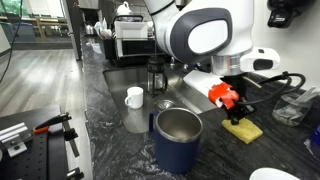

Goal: Take the kitchen sponge out of the white bowl and use it to scrub the counter

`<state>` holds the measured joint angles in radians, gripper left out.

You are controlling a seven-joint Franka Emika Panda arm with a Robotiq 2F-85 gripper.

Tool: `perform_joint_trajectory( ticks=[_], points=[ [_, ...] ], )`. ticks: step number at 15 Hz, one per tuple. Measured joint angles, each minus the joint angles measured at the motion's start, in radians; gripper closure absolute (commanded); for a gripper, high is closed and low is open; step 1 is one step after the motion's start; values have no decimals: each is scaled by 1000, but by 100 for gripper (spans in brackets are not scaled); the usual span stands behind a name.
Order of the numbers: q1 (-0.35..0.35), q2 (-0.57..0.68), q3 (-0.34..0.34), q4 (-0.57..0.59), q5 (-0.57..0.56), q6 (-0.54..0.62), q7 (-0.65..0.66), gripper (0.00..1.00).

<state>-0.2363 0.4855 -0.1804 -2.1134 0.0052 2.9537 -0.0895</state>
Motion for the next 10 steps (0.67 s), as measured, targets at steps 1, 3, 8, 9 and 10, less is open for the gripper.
perform_joint_trajectory(
  ticks=[1,3,8,9,10],
  points=[
    [9,0,4,0,-2,0,-1,97],
    [24,-4,11,-5,-13,1,-2,97],
    [45,-49,17,-74,-61,5,-11,97],
    [45,-67,17,-102,-65,5,-14,97],
    [45,-86,14,-128,-70,5,-14,97]
  ],
)
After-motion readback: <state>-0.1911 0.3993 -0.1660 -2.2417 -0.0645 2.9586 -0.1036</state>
